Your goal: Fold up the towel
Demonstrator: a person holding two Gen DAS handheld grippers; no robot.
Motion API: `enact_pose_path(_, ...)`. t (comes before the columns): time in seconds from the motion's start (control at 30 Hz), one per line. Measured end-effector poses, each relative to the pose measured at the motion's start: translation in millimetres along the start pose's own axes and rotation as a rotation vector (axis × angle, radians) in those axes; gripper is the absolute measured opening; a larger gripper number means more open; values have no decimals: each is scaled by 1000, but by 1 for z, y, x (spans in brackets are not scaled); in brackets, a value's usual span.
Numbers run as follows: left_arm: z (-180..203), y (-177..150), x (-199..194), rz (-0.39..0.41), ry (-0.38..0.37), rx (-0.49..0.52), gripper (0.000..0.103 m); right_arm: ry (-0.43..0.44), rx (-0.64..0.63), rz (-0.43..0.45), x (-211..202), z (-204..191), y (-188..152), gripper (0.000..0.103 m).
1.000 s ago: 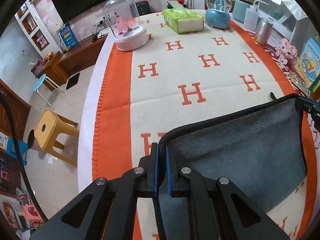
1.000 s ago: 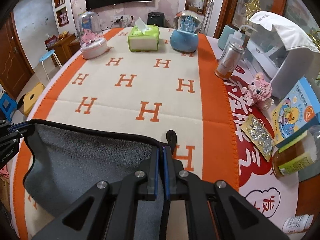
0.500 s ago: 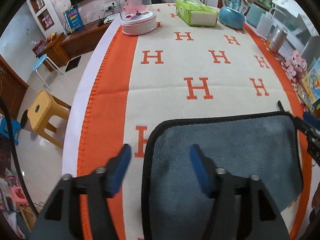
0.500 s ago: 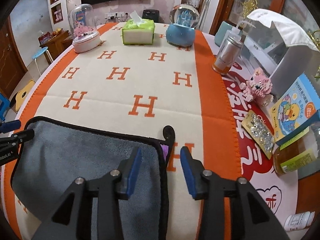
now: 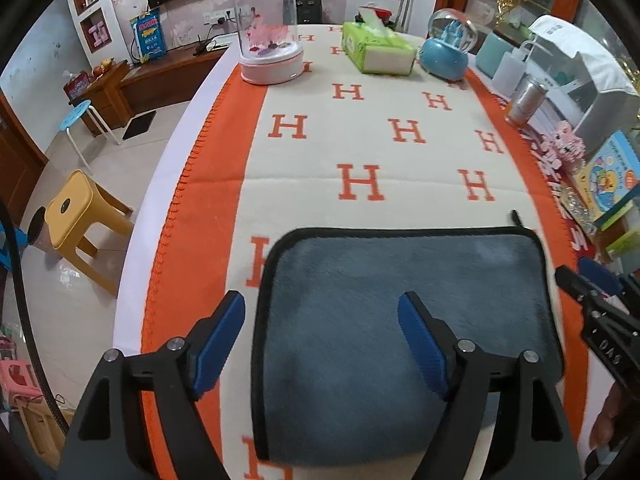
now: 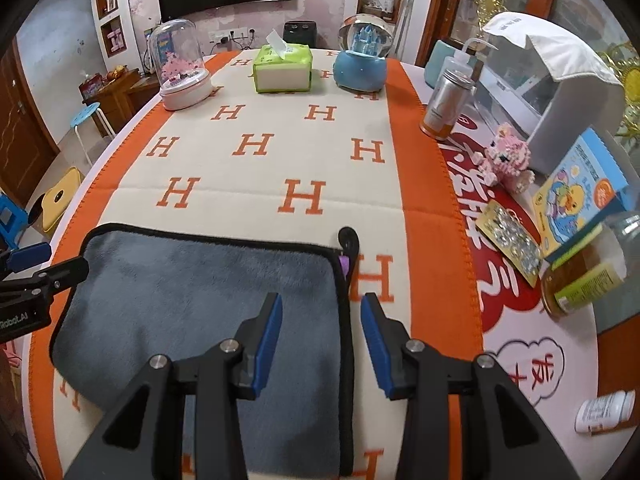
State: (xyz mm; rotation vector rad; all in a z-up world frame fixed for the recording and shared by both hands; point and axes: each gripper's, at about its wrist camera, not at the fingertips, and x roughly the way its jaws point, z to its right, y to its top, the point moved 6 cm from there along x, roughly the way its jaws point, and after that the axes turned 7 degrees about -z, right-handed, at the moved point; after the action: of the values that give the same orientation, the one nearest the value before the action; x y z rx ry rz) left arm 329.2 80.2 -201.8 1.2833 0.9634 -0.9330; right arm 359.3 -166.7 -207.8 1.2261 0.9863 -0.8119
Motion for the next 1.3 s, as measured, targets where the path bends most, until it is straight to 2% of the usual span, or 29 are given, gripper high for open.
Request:
enact_pose_path(0.2,14,-18,-39,48,7,15,82,44,37,-8,-25,-1,-19,42)
enact_pose_path(0.33,21,-30,-65,67,-21,7,83,54,63,7,-48,-1,-33,51)
enact_pose_path(0.53,30,-47,-103,99,-41,1,84,78,87,32,-82,2,-47,52)
enact_pose_path(0.63,33,-52,-121,124,-27,7,93,64,88,63,-102,5,-51,52)
enact_pose_path(0.77,34,-61,-143,148,-26,4,95,50,87,94,-125,8,-55,52)
enact_pose_path(0.93,36,-76,-164,156,-17,4,96,52,84,108,-147,9,-69,52)
enact_pose_path(1.3,40,-133,-198,133,-8,18,96,82,51,89,-182,-3,-118,52)
